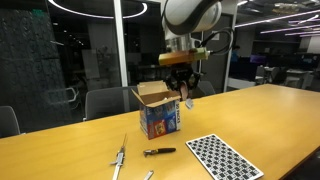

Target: Put the fluffy toy inside the box.

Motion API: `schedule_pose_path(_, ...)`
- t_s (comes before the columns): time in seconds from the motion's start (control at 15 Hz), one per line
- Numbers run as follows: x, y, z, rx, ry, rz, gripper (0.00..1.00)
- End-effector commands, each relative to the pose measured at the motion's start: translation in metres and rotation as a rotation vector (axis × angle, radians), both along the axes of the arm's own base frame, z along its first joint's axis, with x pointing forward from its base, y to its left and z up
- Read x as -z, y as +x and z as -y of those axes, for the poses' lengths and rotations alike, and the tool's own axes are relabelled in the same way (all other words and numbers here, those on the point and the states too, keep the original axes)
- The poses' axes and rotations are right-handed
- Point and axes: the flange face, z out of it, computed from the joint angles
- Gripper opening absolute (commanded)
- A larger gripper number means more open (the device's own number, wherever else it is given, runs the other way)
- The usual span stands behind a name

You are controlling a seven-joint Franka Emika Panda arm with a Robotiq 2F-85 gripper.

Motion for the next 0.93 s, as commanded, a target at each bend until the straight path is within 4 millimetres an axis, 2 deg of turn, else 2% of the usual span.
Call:
schedule_pose_path(0.0, -0.092, 0.020, -0.003, 0.022, -0.113, 0.178, 0.12)
schedule_pose_path(0.13, -0.132, 0.044, -0.001, 0.037, -0.142, 0.289, 0.12)
schedule_pose_path(0.2, -0.141, 0.058, 0.000, 0.029, -0.132, 0.321, 0.13)
schedule_pose_path(0.33, -0.146, 0.090, 0.000, 0.002, -0.086, 0.336, 0.13)
schedule_pose_path(0.47, -0.126, 0.127, -0.002, -0.034, -0.020, 0.318, 0.12)
schedule_pose_path(0.6, -0.093, 0.160, -0.003, -0.085, 0.074, 0.279, 0.12)
schedule_pose_path(0.87, 0.000, 0.218, -0.001, -0.137, 0.208, 0.140, 0.12)
